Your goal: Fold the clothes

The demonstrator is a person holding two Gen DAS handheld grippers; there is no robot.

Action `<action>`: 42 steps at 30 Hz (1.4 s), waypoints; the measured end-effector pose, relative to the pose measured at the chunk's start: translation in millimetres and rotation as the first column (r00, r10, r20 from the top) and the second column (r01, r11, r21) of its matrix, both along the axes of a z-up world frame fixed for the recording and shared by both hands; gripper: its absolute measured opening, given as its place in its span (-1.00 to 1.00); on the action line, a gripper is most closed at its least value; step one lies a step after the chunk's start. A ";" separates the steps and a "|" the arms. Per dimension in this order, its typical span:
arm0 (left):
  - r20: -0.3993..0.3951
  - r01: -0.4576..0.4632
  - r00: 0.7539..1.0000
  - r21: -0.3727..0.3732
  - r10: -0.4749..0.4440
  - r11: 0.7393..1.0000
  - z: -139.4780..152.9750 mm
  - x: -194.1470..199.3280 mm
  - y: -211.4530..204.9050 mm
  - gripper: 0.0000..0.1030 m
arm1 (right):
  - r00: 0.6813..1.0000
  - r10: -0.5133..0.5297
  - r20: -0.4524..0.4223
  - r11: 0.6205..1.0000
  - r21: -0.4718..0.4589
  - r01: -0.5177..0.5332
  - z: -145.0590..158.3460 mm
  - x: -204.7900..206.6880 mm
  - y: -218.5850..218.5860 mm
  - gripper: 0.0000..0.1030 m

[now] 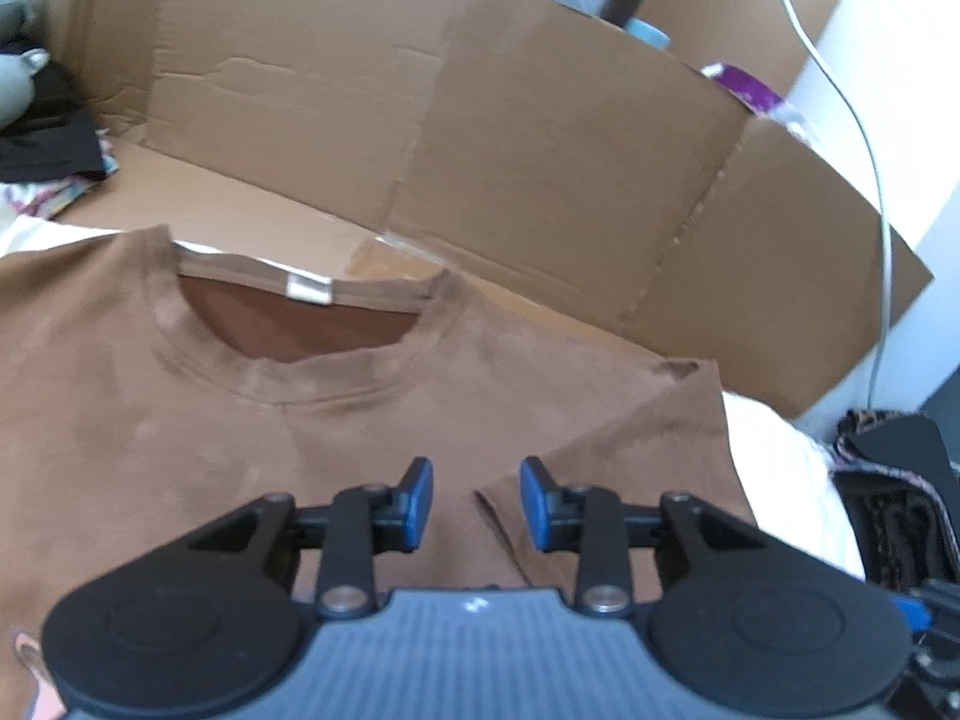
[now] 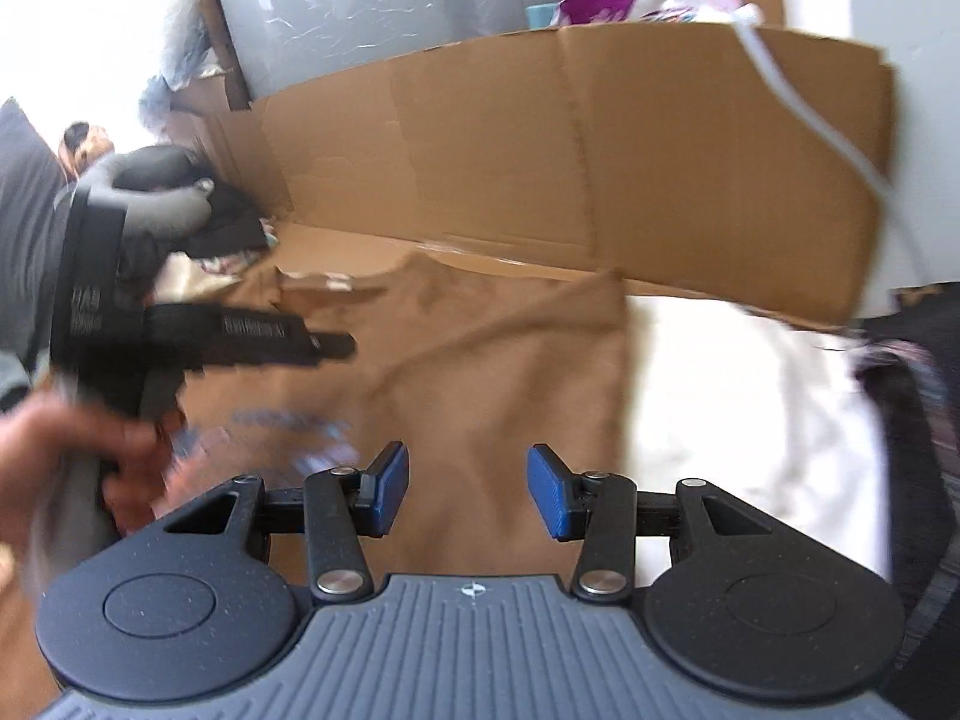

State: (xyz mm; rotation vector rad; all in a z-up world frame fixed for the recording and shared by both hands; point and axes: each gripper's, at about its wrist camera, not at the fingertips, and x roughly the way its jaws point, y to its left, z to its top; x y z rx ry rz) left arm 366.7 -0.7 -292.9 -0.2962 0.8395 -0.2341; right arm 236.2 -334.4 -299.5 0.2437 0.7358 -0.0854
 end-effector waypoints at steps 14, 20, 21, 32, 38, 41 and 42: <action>-0.101 0.048 0.994 0.011 -0.047 0.999 -20.3 17.1 -20.9 -0.38 | 0.994 -0.089 -0.063 0.992 -0.091 0.083 -44.9 -42.9 -33.7 -0.01; -0.087 0.068 0.994 0.048 -0.064 0.997 -22.6 16.5 -24.9 -0.92 | 0.992 -0.084 -0.092 0.993 -0.093 0.075 -63.0 -37.2 -33.5 -0.06; -0.083 0.070 0.994 0.048 -0.066 0.996 -22.1 16.7 -24.8 -0.96 | 0.992 -0.085 -0.089 0.992 -0.100 0.076 -63.9 -35.5 -32.4 -0.06; -0.015 0.012 1.000 0.079 -0.011 0.997 -11.7 14.5 -19.6 -0.98 | 0.994 -0.040 -0.098 0.976 -0.215 0.018 -67.6 -23.4 -17.7 -0.89; -0.075 0.028 0.997 0.102 -0.021 0.994 -20.1 19.0 -22.8 -0.91 | 0.989 -0.066 -0.134 0.980 -0.195 0.039 -62.0 -23.2 -14.2 -0.86; -0.081 0.027 0.996 0.085 -0.020 0.996 -11.7 9.7 -22.0 -0.84 | 0.991 -0.064 -0.118 0.987 -0.155 0.045 -53.8 -31.3 -13.0 -0.85; -0.083 0.028 0.996 0.071 -0.022 0.997 -8.9 4.7 -21.8 -0.81 | 0.993 -0.057 -0.107 0.988 -0.150 0.040 -51.3 -33.8 -11.5 -0.85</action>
